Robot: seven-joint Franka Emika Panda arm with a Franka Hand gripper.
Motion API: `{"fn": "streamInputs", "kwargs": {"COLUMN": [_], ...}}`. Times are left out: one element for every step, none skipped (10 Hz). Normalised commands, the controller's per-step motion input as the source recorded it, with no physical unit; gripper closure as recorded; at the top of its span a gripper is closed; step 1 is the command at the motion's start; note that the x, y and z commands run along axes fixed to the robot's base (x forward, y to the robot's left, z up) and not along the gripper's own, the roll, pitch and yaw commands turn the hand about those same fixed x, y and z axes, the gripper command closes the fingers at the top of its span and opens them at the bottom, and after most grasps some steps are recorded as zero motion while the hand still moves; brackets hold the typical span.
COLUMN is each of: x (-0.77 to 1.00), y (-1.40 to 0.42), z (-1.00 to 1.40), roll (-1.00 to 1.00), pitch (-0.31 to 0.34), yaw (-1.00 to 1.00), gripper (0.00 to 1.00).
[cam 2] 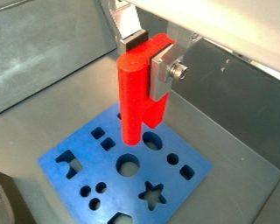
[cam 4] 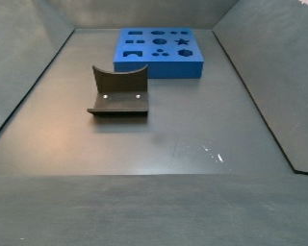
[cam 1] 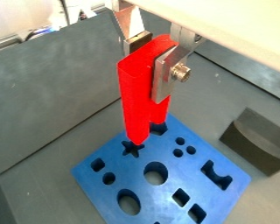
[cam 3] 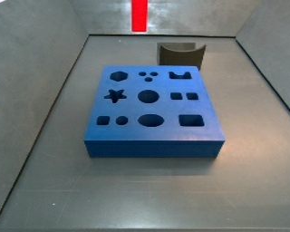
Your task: Insert the square-circle object.
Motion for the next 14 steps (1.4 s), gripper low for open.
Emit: {"fn": "streamInputs", "kwargs": {"x": [0.0, 0.0, 0.0, 0.0, 0.0, 0.0, 0.0, -0.09, 0.0, 0.0, 0.0, 0.0, 0.0, -0.08], "y": [0.0, 0.0, 0.0, 0.0, 0.0, 0.0, -0.43, -0.42, -0.13, -0.01, 0.0, 0.0, 0.0, 0.0], "z": [-0.44, -0.47, -0.47, -0.46, -0.42, -0.38, -0.18, -0.19, -0.26, -0.29, -0.31, -0.33, -0.34, -0.39], "roll": [-0.01, -0.02, -0.02, -0.02, -0.03, -0.04, -0.03, 0.0, 0.0, 0.0, 0.0, 0.0, 0.0, -0.02], "pitch": [-0.039, -0.059, -0.06, -0.049, -0.023, 0.0, 0.043, 0.024, 0.0, 0.0, 0.0, 0.0, 0.0, -0.011], "yaw": [-1.0, -1.0, -1.0, -1.0, -1.0, -1.0, -0.71, -0.65, -0.95, -1.0, -1.0, -1.0, -1.0, -0.97], "gripper": [1.0, 1.0, 1.0, 1.0, 1.0, 1.0, 1.0, 1.0, 1.0, 1.0, 1.0, 1.0, 1.0, 1.0]}}
